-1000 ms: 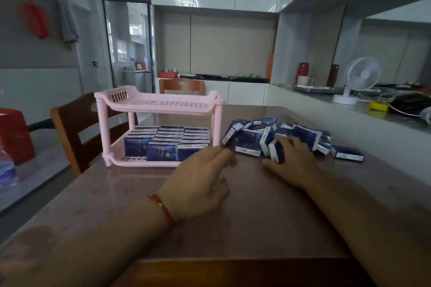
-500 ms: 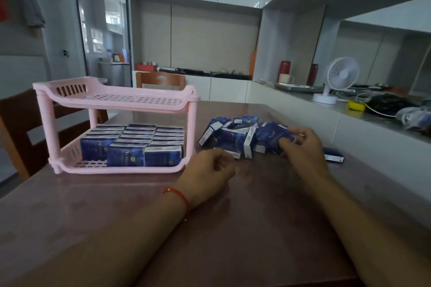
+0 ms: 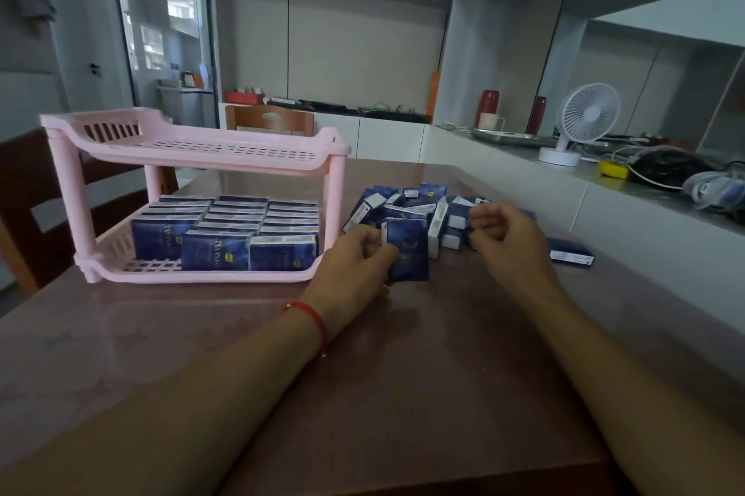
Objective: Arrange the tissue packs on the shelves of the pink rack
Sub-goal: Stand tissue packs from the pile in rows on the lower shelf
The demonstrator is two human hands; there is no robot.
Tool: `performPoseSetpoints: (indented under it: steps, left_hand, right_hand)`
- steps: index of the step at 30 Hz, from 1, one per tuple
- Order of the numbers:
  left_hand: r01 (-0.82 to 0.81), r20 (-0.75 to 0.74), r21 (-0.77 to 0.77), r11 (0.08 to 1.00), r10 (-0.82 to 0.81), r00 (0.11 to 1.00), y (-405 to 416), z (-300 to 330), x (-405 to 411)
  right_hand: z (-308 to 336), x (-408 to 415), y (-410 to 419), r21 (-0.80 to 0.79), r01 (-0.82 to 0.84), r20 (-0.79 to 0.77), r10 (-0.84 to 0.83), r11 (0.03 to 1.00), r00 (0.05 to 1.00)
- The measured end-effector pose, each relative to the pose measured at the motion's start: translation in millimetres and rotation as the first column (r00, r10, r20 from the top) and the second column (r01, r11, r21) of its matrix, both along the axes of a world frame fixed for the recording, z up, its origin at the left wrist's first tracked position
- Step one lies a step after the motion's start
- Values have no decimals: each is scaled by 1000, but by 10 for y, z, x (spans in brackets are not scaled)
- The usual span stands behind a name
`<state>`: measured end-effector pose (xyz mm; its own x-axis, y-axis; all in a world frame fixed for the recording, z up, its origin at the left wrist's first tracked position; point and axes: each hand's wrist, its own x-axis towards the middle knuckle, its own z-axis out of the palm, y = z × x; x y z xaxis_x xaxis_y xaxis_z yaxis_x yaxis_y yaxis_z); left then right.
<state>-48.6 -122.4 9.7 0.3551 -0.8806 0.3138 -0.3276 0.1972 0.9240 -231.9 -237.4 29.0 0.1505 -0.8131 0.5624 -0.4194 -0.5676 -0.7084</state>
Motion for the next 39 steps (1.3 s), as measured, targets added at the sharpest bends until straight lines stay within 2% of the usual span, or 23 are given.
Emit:
performPoseSetpoints:
  steps: [1,3,5,7,9,11,13,14,16,18,19,21,23,25,28,32,36,39]
  left_hand:
    - [-8,-3,5,1000,8,1000,3,0,-2]
    - [-16,5,15,1000,16,1000,11,5,-5]
    - [-36,33,15,999,36,999,22,8,-7]
    - [-62,125,-7,998,62,990,36,14,-11]
    - [-56,195,-25,998,59,979,60,22,-31]
    - [-20,166,-35,999,26,986,57,10,-32]
    - [-1,96,-49,999,6,995,45,6,-15]
    - [13,47,-61,998,-10,999,38,2,-12]
    - [34,3,-82,996,-34,999,40,2,-19]
    - [57,30,-83,995,-55,998,45,-1,-47]
    - [67,48,-85,994,-63,997,50,-2,-64]
    - [84,76,-125,989,-75,994,52,-19,-84]
    - [85,135,-138,987,-66,989,86,-27,-87]
    - [44,234,-137,990,-11,972,148,-23,-77]
    - [-34,325,-187,982,95,941,195,-22,-52]
    - [-99,303,-176,980,149,941,234,-5,-68]
    - [-115,271,-146,983,152,950,301,17,-91]
    - [-83,183,-30,996,88,979,340,43,-133]
  right_hand:
    - [18,-5,-73,-5,93,-34,-93,996,995]
    - [55,14,-249,9,164,-228,-158,986,961]
    - [86,94,-335,-3,56,-452,-51,998,890]
    - [54,239,-339,-18,-47,-522,31,999,852]
    - [-58,387,-340,-39,-42,-486,18,998,874]
    - [-140,466,-340,-42,-17,-426,-2,999,905]
    - [-97,449,-338,-56,-33,-234,18,998,972]
    - [-64,392,-337,-30,-89,-93,86,996,992]
    - [-1,232,-278,78,-282,81,276,956,958]
    - [-10,104,-240,157,-386,81,377,909,923]
    - [-16,73,-224,170,-392,76,385,904,920]
    - [22,63,-190,188,-405,186,372,895,909]
    - [103,80,-149,216,-474,359,382,854,852]
    - [165,93,-104,217,-567,467,426,795,775]
    - [195,91,-54,240,-667,472,516,705,715]
    - [246,62,-17,305,-740,398,626,599,671]
    - [284,-34,-3,264,-756,362,665,599,653]
    - [310,-73,47,240,-781,353,697,577,624]
